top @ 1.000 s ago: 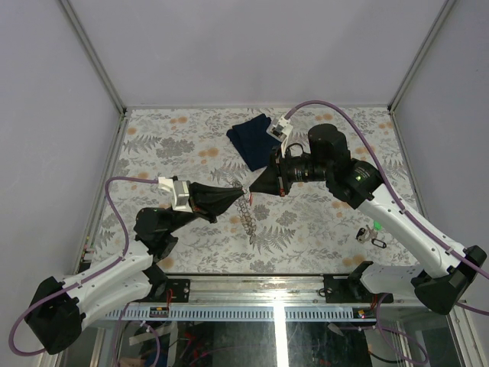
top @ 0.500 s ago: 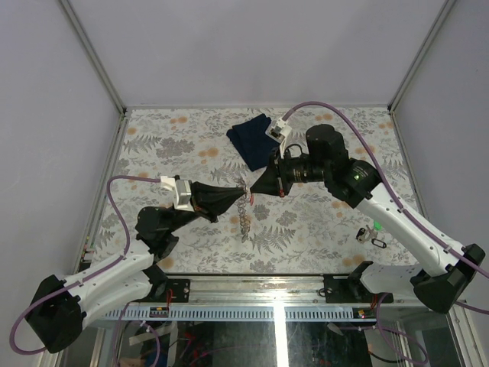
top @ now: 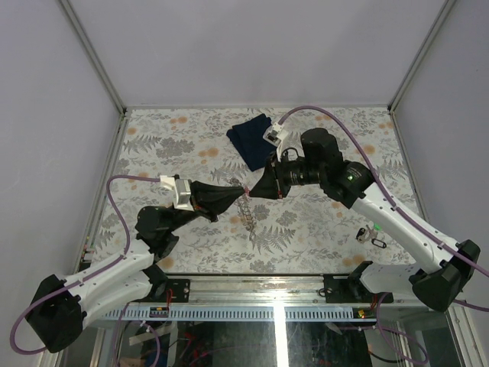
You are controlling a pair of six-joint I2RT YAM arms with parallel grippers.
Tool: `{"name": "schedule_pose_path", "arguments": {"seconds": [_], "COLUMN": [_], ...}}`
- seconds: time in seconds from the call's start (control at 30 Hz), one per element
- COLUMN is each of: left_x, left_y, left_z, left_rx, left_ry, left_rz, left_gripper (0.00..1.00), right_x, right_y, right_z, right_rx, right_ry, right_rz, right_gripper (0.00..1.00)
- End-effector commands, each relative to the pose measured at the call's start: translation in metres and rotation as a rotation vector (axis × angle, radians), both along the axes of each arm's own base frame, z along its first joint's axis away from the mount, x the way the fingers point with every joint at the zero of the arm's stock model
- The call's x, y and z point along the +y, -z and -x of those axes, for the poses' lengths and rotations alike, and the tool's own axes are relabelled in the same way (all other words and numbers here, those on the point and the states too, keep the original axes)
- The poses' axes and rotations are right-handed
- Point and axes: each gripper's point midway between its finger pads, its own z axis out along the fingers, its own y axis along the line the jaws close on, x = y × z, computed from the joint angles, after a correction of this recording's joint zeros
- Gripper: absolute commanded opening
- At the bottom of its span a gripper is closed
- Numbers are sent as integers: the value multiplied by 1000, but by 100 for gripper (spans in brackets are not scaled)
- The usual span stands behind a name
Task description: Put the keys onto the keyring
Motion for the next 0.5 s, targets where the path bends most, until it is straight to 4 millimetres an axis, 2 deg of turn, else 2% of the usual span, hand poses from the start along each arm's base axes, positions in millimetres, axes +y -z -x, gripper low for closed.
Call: {"name": "schedule_pose_path", "arguments": {"seconds": [0.0,0.1,0.2,0.33,0.47], "left_x": [14,14,15,15,13], "left_y": [-57,-57,-58,-60,-63], "left_z": [12,13,14,15,19], "left_rx": [-159,-159,-161,-166,-174], "left_ry": [-19,-18,-18,-12,11], "left_rz": [126,125,127,125,120], "left_gripper": [0,0,0,0,0], "right_x": [4,4,-2,-15,-26], "right_y": [-1,-7,-19,-39,-61], "right_z": [-4,-4,-9,-15,-8], "right_rx": [-7,-33,-129,-329,-565], "right_ry": [0,-6,23,84,80], "right_rz": [-23,-45,-63,-111,-235], "right_gripper": [23,24,25,30,36]}}
